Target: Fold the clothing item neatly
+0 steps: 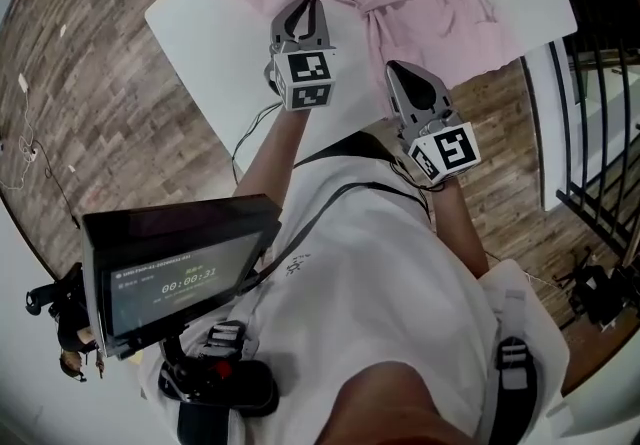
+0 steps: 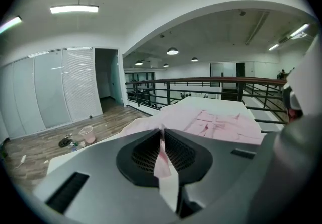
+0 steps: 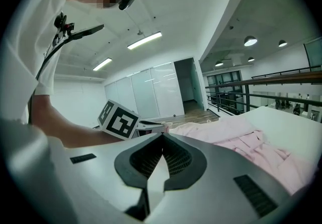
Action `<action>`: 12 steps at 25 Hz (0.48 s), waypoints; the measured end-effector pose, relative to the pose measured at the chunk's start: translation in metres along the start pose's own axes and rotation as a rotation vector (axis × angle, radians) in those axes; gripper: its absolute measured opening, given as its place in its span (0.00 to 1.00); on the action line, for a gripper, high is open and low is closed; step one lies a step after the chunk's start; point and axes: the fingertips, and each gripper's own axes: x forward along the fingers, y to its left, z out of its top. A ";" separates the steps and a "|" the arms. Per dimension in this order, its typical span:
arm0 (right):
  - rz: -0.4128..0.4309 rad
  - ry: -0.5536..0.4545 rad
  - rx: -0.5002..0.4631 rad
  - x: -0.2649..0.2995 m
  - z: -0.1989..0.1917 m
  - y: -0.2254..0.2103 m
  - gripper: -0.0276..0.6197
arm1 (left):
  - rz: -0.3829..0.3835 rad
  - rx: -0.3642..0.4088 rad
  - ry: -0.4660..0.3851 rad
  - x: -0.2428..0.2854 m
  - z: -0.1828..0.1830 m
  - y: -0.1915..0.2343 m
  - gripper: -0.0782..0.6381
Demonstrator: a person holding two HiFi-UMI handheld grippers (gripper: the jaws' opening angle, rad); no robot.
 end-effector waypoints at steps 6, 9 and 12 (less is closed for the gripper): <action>-0.027 0.017 -0.002 -0.001 -0.004 -0.025 0.05 | -0.050 -0.015 -0.011 0.035 0.008 -0.026 0.15; 0.000 0.043 0.012 -0.002 -0.013 -0.040 0.05 | -0.036 -0.035 0.000 0.050 0.008 -0.039 0.15; 0.065 0.054 0.028 0.004 -0.016 -0.058 0.05 | 0.008 -0.041 0.005 0.068 0.014 -0.044 0.15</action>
